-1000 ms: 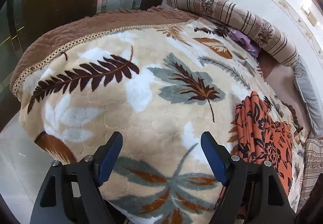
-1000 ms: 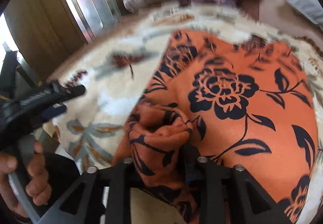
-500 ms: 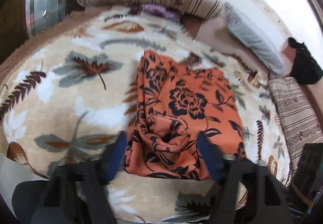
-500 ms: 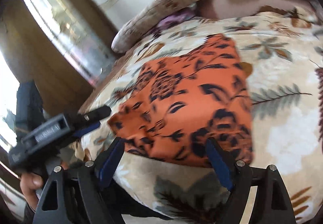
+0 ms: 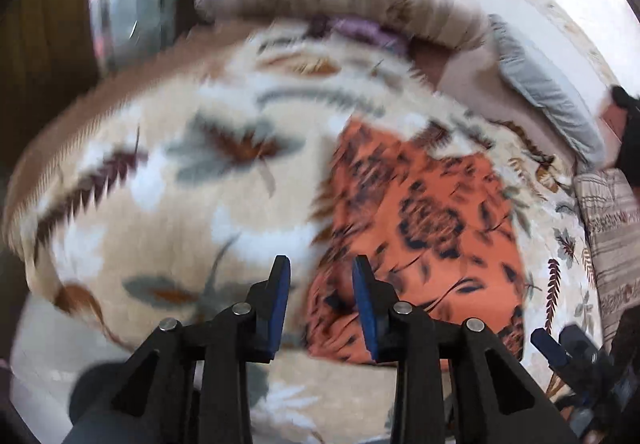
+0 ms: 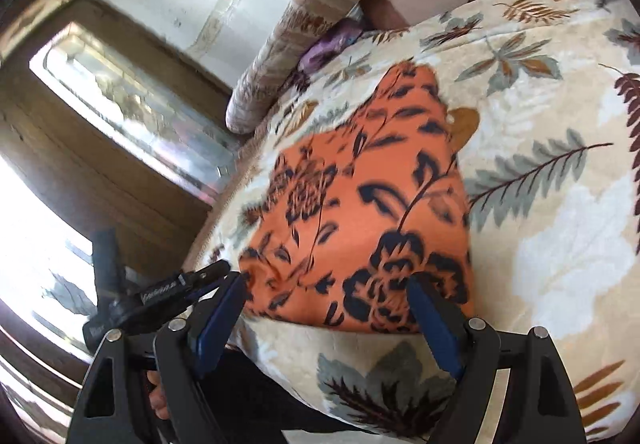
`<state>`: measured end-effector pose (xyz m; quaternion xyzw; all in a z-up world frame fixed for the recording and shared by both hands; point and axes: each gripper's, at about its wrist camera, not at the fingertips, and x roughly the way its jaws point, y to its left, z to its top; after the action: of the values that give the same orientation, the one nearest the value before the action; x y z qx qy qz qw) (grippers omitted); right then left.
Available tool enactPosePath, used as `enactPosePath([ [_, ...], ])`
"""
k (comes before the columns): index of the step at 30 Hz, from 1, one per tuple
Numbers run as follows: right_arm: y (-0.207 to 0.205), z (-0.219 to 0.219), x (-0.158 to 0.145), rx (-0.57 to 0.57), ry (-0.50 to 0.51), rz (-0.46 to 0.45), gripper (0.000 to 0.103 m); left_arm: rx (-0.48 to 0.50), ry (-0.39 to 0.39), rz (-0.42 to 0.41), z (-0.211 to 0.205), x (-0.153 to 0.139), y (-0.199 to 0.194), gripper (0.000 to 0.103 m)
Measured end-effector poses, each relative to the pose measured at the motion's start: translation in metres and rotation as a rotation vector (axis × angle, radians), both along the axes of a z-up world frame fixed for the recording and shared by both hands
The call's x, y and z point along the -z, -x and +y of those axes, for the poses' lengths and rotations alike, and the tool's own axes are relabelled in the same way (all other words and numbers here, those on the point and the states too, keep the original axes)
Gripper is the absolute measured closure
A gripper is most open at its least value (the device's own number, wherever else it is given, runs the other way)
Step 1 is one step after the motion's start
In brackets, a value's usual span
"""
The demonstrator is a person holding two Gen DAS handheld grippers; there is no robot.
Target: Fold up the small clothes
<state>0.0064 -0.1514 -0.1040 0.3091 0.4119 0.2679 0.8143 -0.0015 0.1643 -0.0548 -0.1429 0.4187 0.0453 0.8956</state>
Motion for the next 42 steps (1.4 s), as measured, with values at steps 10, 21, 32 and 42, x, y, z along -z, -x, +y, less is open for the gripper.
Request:
enactPosePath([
  [10, -0.095, -0.03, 0.055, -0.006, -0.208, 0.293, 0.017, 0.113, -0.167, 0.115, -0.039, 0.057, -0.073, 0.056],
  [21, -0.105, -0.001, 0.069, 0.012, 0.005, 0.352, 0.045, 0.107, 0.002, 0.109, -0.014, 0.078, -0.077, 0.044],
  [32, -0.173, -0.003, 0.06, 0.007, -0.038, 0.316, 0.026, 0.118, 0.03, 0.101, -0.01, 0.08, -0.076, 0.043],
  [42, -0.162, -0.001, 0.049, 0.108, 0.082, 0.29, 0.042, 0.097, 0.256, -0.038, 0.03, 0.04, -0.069, 0.042],
])
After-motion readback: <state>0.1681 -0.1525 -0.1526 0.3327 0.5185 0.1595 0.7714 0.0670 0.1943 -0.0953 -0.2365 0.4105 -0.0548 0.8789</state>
